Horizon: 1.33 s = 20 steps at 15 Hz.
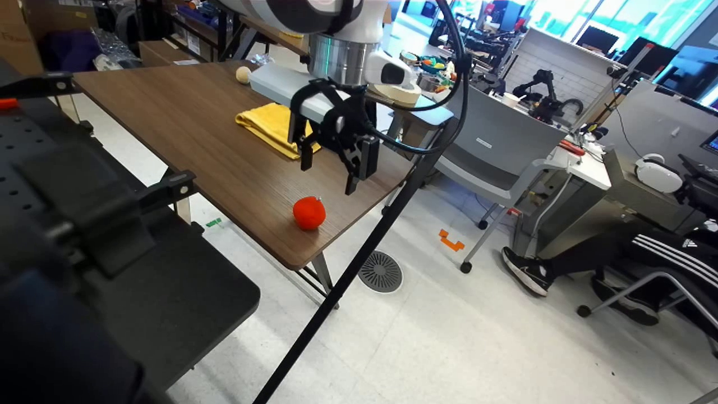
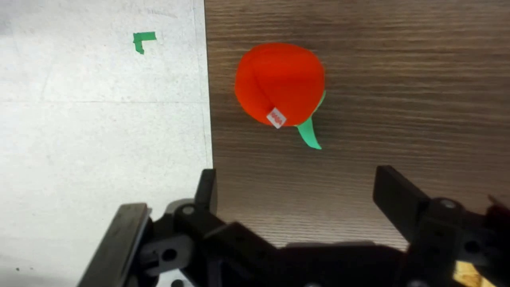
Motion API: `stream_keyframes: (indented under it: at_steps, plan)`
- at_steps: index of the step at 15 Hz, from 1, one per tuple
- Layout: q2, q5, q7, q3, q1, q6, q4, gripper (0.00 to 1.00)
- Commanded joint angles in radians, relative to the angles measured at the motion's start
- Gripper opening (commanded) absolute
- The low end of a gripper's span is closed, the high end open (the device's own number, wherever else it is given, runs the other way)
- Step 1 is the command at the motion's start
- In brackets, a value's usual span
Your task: Move the potato to the left, wipe the table with the yellow towel, move the red plush toy to the left, wipe the right side of the table with the towel, move the potato and red toy to the right, wipe the left side of the table
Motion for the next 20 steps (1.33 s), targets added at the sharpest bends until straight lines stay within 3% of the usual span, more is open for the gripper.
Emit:
stream_keyframes:
  at_steps: [1, 3, 4, 7, 10, 17, 20]
  plan:
    - [0.118, -0.039, 0.155, -0.104, 0.120, -0.042, 0.103, 1.00]
    - [0.152, -0.044, 0.192, -0.121, 0.152, -0.085, 0.128, 1.00]
    - [0.117, -0.035, 0.151, -0.084, 0.108, -0.035, 0.084, 1.00]
    - [0.152, -0.036, 0.180, -0.098, 0.134, -0.047, 0.110, 1.00]
    - [0.080, -0.062, 0.115, -0.093, 0.109, -0.013, 0.024, 1.00]
    - [-0.051, -0.138, -0.102, -0.046, -0.022, 0.158, -0.187, 1.00]
    - [-0.014, -0.130, -0.213, 0.064, -0.146, 0.270, -0.153, 1.00]
